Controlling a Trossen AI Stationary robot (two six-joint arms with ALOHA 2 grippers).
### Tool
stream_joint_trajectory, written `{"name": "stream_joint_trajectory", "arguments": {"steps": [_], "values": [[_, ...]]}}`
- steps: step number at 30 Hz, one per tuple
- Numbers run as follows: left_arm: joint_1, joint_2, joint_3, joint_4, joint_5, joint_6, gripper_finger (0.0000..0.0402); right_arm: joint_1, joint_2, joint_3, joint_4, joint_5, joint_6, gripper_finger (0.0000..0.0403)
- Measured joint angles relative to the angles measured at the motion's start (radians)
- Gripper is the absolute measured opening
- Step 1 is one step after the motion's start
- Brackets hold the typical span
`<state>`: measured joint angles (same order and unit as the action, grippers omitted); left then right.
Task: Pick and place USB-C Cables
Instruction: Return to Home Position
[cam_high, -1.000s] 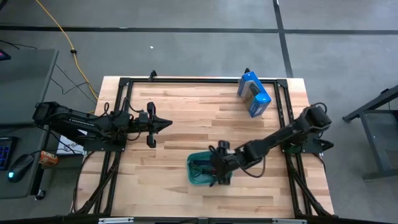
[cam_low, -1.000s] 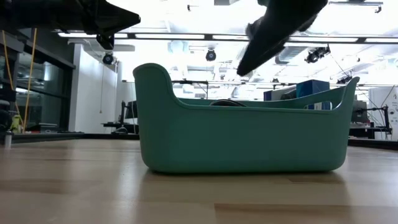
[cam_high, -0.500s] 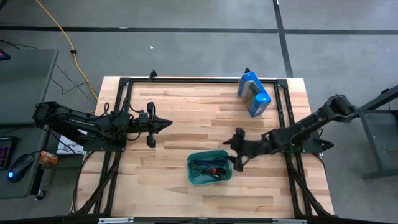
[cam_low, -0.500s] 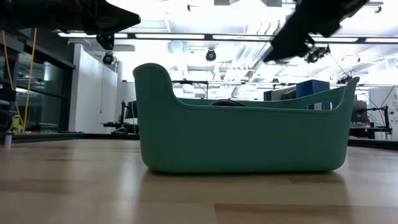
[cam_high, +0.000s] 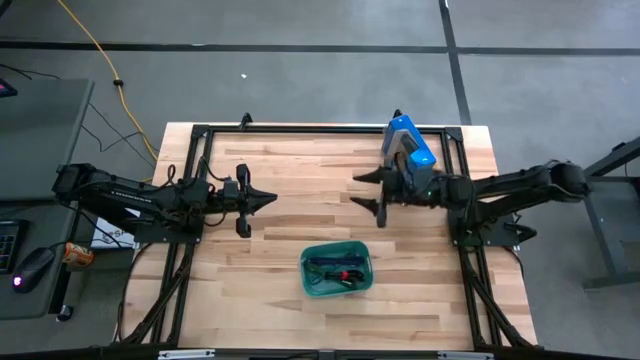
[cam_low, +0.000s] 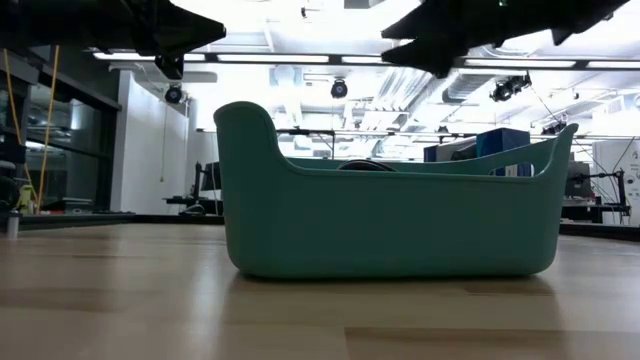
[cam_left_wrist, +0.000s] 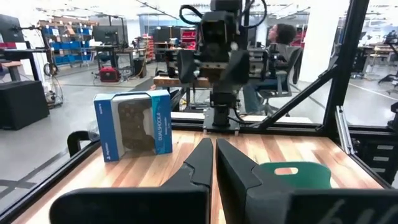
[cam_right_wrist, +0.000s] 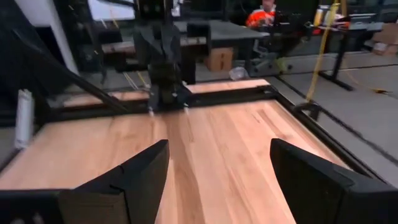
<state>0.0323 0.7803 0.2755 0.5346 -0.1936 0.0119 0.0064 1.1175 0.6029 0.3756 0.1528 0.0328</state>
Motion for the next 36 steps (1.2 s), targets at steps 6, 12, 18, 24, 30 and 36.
{"name": "stream_joint_trajectory", "arguments": {"steps": [6, 12, 18, 24, 30, 36], "values": [[0.000, 0.000, 0.001, -0.047, 0.064, -0.020, 0.0000, -0.047, -0.039, 0.004, -0.017, -0.113, 0.019, 0.0271], [0.000, -0.003, 0.001, -0.045, 0.087, -0.030, 0.0000, -0.047, -0.046, 0.004, -0.030, -0.092, 0.037, 0.0271], [0.001, -0.015, 0.008, -0.084, 0.088, -0.027, 0.0000, -0.046, -0.046, 0.004, -0.065, -0.047, 0.030, 0.0271], [0.040, -0.135, 0.072, -0.304, 0.146, -0.011, 0.0000, -0.046, -0.046, 0.004, -0.083, -0.052, 0.038, 0.0271], [0.125, -0.350, 0.073, -0.485, 0.157, 0.007, 0.0000, -0.046, -0.046, 0.004, -0.109, -0.051, 0.038, 0.0271], [0.202, -0.571, 0.000, -0.562, 0.203, -0.024, 0.0000, -0.046, -0.046, 0.004, -0.110, -0.052, 0.038, 0.0271]]}}
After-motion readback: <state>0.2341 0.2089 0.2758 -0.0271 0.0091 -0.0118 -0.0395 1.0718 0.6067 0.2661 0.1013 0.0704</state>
